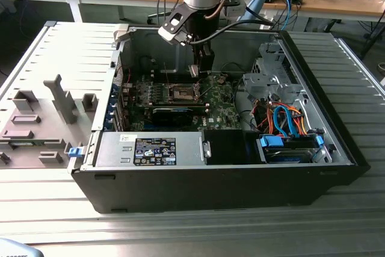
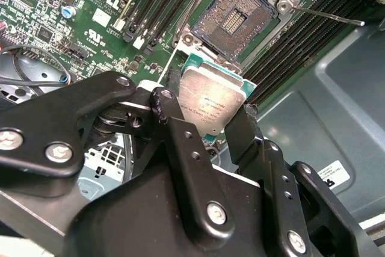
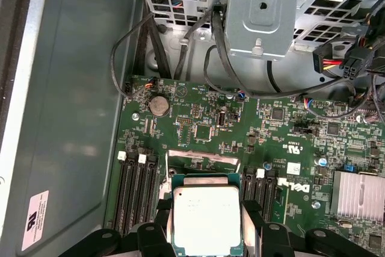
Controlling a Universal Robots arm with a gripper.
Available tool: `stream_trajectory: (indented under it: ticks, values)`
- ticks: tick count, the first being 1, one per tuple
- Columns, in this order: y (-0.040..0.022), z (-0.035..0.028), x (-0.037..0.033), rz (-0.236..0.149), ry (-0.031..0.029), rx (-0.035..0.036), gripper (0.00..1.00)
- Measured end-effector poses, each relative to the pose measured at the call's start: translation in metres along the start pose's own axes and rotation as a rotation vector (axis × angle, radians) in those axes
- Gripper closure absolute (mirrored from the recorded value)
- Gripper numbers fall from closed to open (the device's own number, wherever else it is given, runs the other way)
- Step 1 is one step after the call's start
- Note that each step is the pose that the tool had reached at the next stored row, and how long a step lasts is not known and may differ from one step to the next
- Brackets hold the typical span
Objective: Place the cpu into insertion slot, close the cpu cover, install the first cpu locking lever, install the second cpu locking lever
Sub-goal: 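Place the cpu into insertion slot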
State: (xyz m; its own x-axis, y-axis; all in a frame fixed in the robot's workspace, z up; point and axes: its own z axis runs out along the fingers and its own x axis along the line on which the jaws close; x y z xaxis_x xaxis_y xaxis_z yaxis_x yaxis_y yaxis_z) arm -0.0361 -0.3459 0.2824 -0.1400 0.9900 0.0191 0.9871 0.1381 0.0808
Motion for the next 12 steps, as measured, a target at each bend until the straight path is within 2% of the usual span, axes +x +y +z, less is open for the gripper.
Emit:
stream_trajectory:
  ticks: [12]
  values:
    - [-0.0002, 0.002, 0.0, 0.0, 0.0, 0.0, 0.46]
